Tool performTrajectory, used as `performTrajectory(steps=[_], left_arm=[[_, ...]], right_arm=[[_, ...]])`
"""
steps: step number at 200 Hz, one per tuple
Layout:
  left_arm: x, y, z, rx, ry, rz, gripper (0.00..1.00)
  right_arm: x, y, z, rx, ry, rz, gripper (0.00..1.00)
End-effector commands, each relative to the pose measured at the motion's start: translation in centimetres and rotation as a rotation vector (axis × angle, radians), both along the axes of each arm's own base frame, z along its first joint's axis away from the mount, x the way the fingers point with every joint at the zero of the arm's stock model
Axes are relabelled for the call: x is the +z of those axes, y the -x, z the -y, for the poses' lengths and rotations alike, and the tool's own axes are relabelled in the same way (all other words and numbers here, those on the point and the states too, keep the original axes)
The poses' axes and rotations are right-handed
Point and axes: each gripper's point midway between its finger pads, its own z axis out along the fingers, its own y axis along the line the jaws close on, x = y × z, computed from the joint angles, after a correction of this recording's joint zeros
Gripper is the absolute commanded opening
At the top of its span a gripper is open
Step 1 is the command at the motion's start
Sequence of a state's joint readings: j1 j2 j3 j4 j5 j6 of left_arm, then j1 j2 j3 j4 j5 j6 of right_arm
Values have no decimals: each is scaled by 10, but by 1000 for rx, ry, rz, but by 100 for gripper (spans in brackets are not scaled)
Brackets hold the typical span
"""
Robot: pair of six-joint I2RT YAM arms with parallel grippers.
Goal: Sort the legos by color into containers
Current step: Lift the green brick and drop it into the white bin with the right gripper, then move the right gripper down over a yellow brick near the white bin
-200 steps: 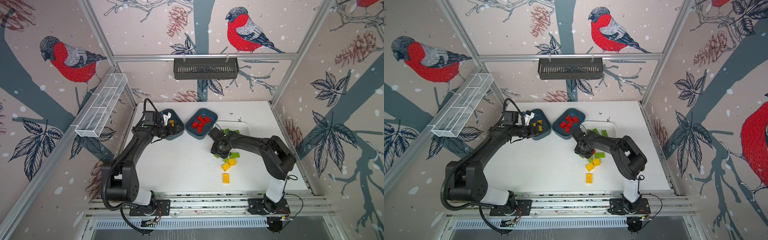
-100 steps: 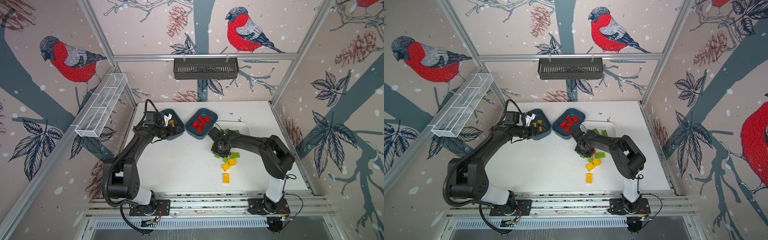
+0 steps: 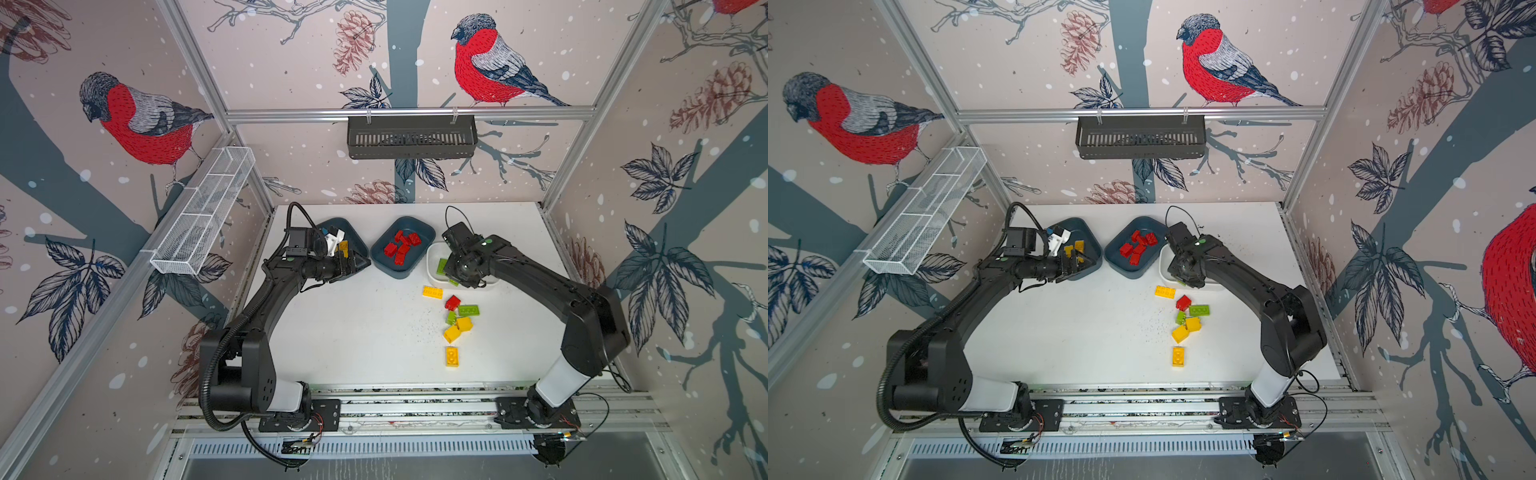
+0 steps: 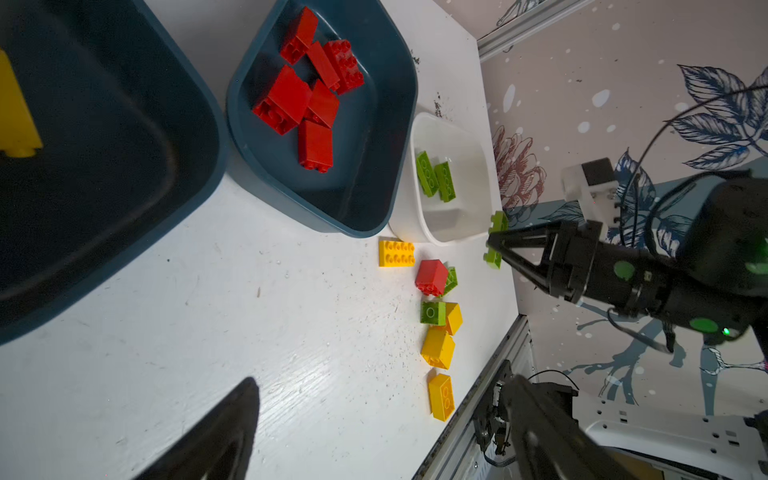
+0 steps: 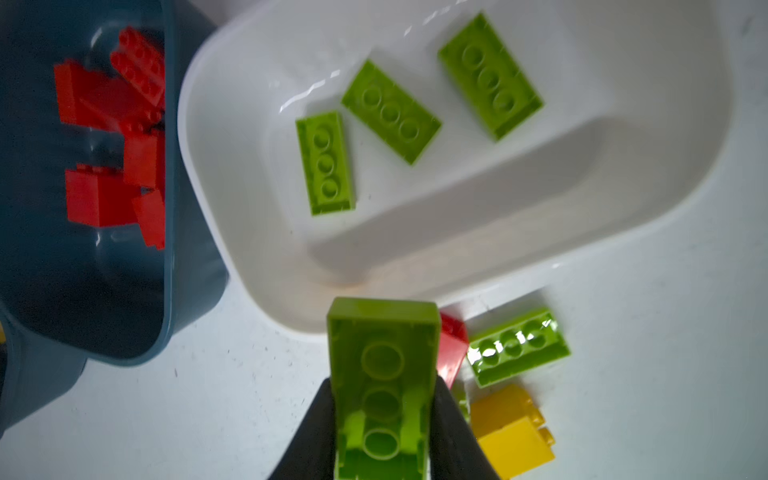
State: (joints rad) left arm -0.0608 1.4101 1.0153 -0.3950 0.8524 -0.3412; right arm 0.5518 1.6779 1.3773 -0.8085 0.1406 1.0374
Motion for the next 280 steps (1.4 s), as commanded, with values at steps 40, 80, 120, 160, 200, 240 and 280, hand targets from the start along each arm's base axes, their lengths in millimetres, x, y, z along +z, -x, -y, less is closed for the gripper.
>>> performTrajectory(steps=[40, 80, 120, 160, 200, 240, 280], left_arm=[[24, 0, 8, -2, 107, 47, 92], [23, -3, 9, -3, 105, 39, 92], [25, -10, 8, -13, 85, 43, 92], [21, -11, 6, -17, 60, 37, 92], [19, -12, 0, -3, 45, 35, 92], [15, -12, -5, 2, 22, 32, 92], [14, -12, -7, 2, 10, 32, 92]], right_arm=[[0, -60, 71, 187, 153, 81, 27], [-32, -74, 73, 318, 168, 28, 26], [-61, -68, 54, 423, 131, -46, 32], [-50, -66, 50, 438, 123, -51, 59], [-12, -51, 4, 596, 43, 41, 67], [-4, -5, -50, 965, 31, 135, 74], [-24, 27, -87, 1232, 113, 151, 73]])
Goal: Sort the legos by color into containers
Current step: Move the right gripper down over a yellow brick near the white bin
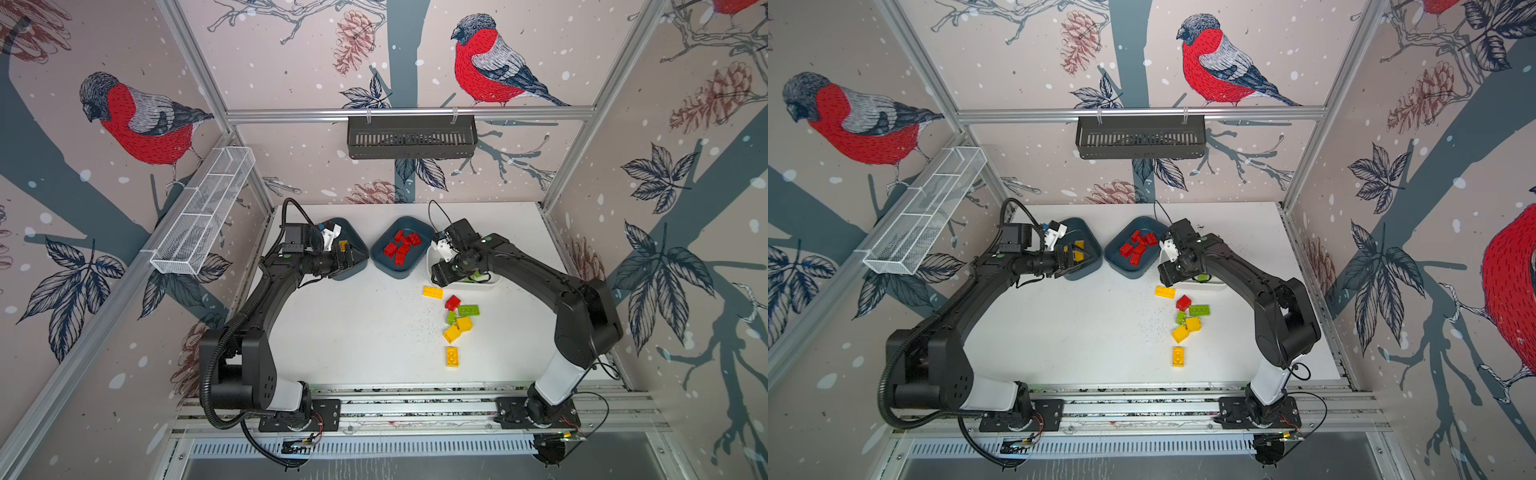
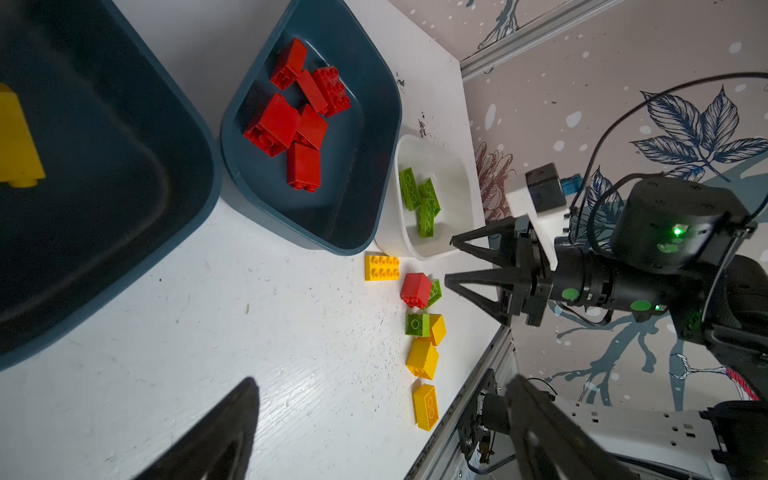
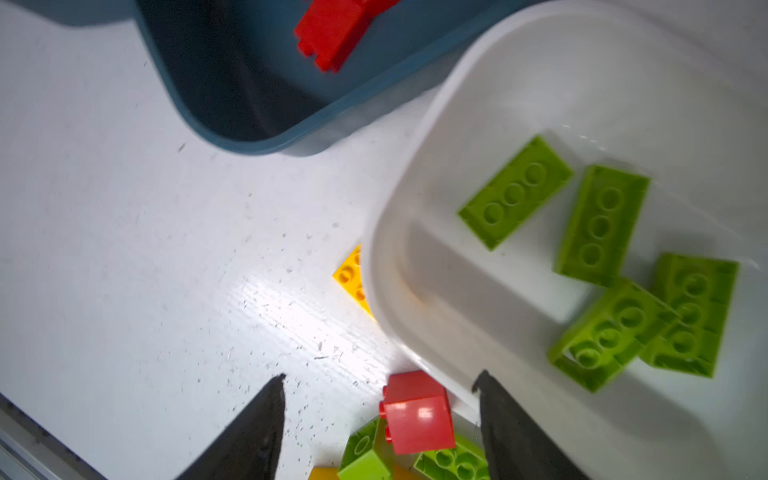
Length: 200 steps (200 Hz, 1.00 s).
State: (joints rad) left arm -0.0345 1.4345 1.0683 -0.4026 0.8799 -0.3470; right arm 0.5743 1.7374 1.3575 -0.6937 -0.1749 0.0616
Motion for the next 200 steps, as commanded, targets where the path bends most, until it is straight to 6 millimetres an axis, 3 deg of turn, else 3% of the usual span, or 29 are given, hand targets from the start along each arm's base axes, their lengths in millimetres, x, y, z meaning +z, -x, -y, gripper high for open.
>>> performTrajectory(steps=[1, 49, 119, 200], left_arm=[[1, -1, -2, -10, -14, 17, 92], [-3, 0, -3, -10, -26, 10, 92], [-13, 2, -7, -4, -44, -13, 92], [-21, 2, -8, -7, -53, -31, 92]], right_arm=[[-7, 12, -24, 202, 27, 59, 73], [-45, 16, -34, 288, 130, 61, 72], [-79, 16, -27, 322, 231, 57, 72], [-89, 26, -31, 347, 231, 37, 71]])
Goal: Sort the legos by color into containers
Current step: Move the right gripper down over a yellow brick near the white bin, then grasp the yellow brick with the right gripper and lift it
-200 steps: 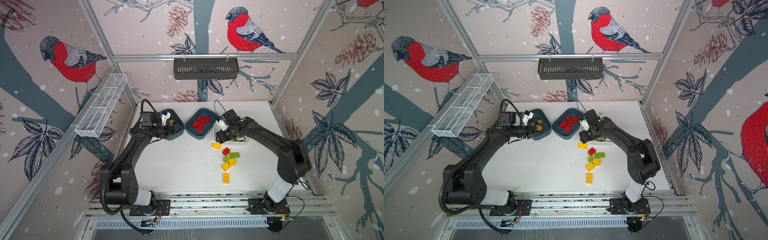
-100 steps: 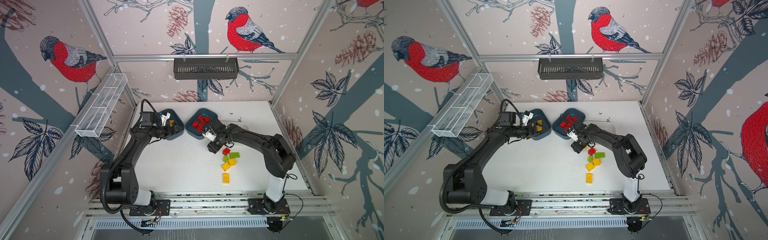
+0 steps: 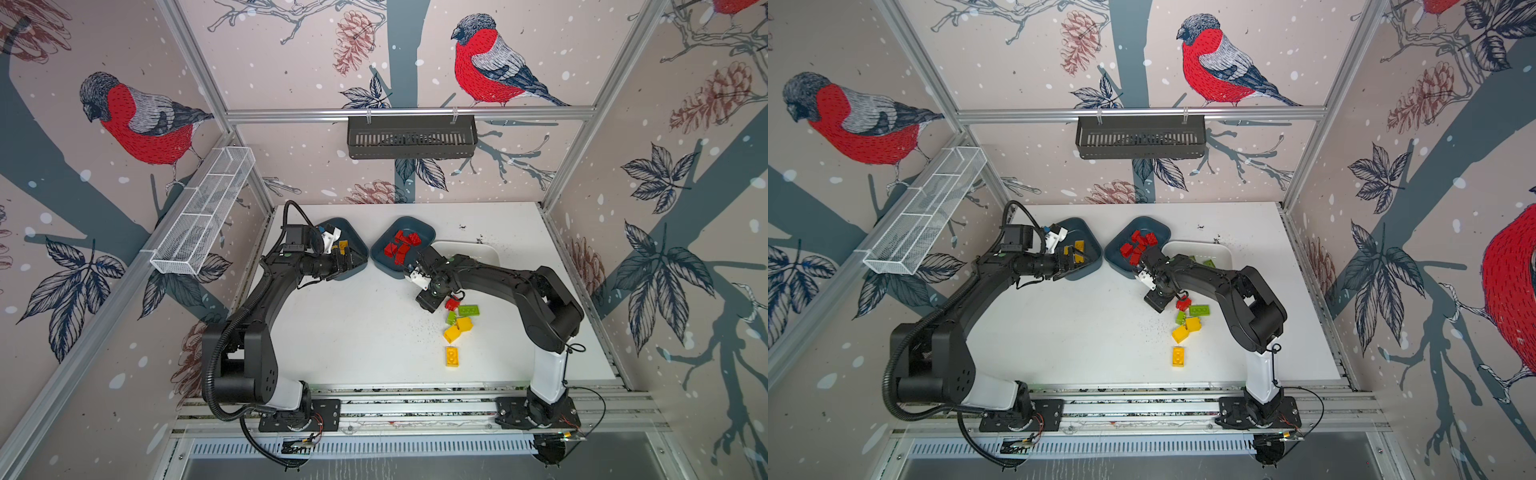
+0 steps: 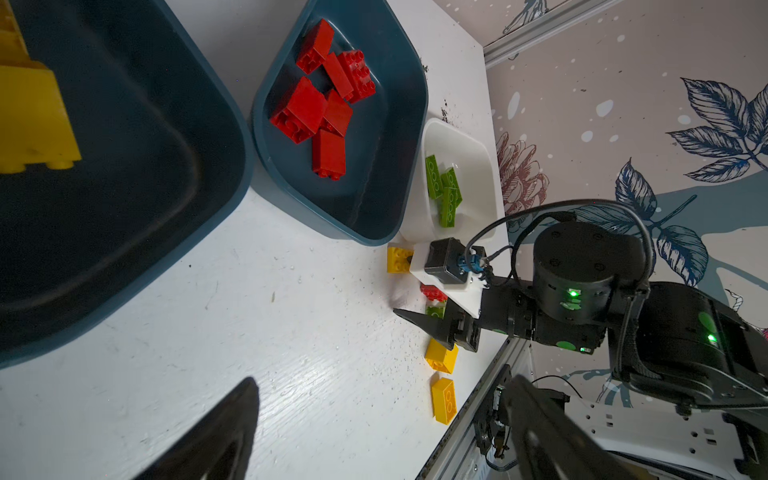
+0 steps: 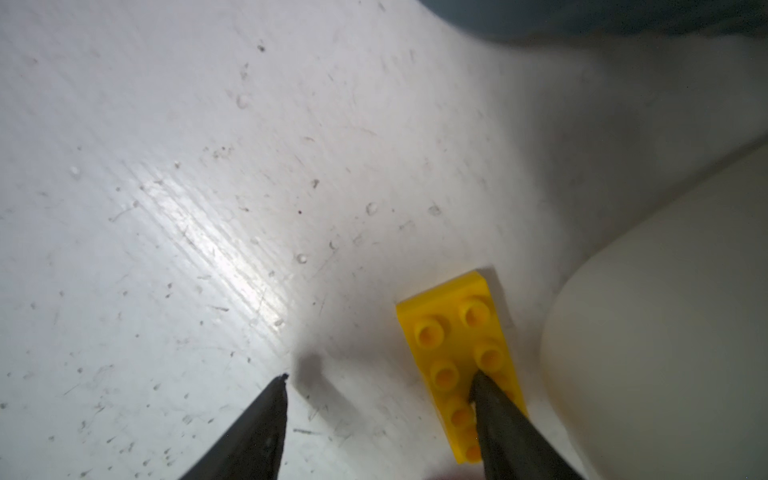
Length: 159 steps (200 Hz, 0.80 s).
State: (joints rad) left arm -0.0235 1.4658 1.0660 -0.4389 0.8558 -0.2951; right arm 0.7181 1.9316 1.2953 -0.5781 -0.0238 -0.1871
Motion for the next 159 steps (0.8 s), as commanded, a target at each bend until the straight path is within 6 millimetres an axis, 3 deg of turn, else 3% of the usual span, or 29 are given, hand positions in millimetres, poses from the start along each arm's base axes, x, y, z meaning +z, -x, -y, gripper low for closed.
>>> performTrajectory(steps=[1, 54, 73, 115, 159], left_arm=[[-3, 2, -1, -8, -12, -5, 92], [-5, 3, -1, -9, -18, -6, 92], [-6, 4, -1, -9, -17, -9, 92], [-6, 3, -1, -9, -16, -10, 92], [-7, 4, -2, -7, -19, -11, 92]], right_arm=[[1, 5, -5, 20, -19, -15, 71], [15, 37, -35, 51, -145, -118, 70], [24, 38, -42, 46, -170, -107, 69], [28, 7, -13, -52, -31, 14, 70], [7, 7, -1, -58, 14, -20, 70]])
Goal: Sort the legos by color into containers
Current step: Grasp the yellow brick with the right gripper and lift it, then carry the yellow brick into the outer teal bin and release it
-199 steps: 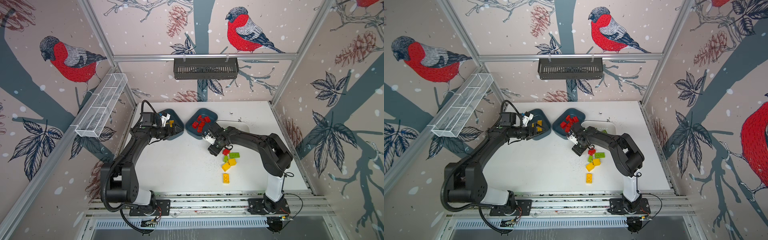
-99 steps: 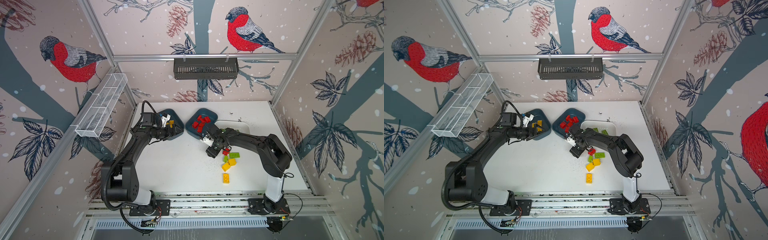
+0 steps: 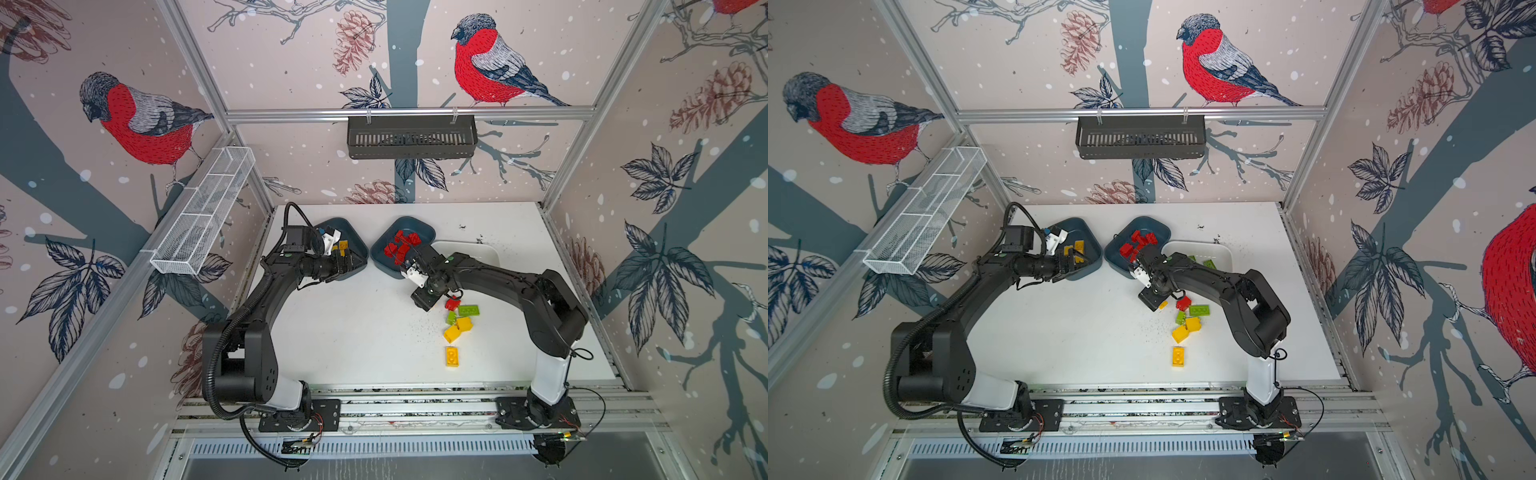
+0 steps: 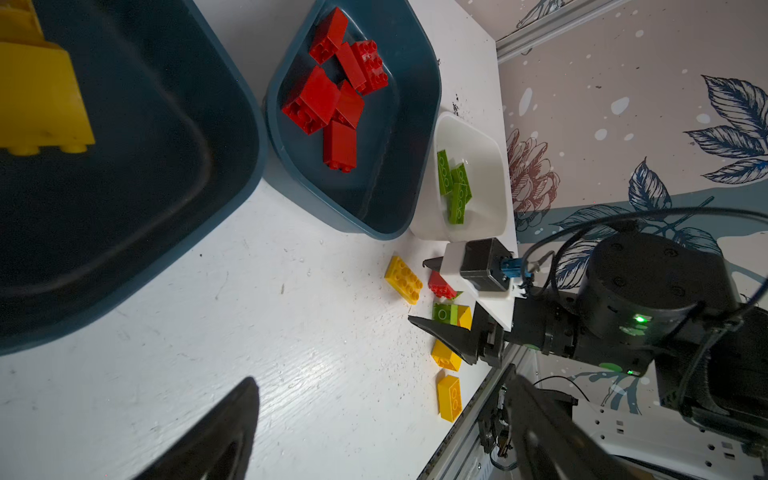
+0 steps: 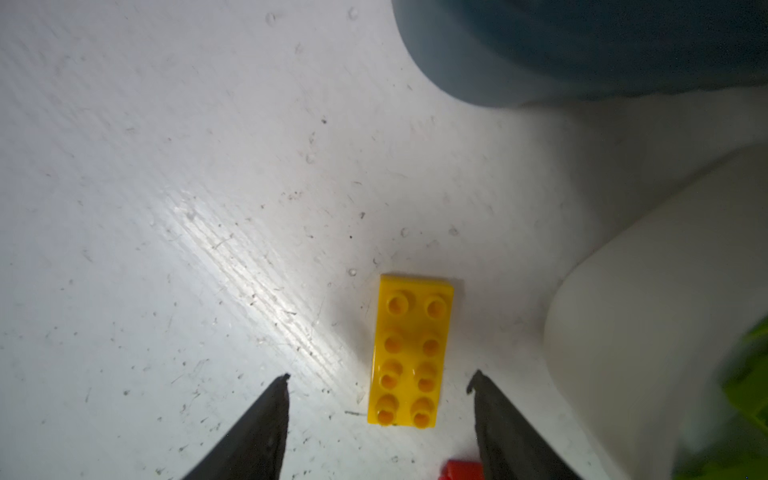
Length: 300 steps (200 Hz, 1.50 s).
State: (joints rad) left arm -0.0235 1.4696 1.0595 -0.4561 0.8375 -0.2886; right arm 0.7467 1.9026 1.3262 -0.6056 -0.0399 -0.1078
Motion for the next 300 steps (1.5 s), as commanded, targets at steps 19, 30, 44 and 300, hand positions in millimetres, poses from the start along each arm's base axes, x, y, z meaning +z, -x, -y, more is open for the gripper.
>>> performTrajectory(steps=[19, 30, 44, 300], left_arm=[[1, 2, 0, -12, -5, 10, 92], [0, 2, 0, -13, -6, 8, 92], [1, 3, 0, -15, -7, 11, 92], [27, 4, -57, 158, -99, 59, 92]], right_arm=[[-17, 1, 14, -25, 58, -20, 69], [-21, 0, 16, -37, 63, -26, 68], [-25, -1, 17, -44, 68, -31, 65], [135, -84, -177, -45, -693, -24, 22]])
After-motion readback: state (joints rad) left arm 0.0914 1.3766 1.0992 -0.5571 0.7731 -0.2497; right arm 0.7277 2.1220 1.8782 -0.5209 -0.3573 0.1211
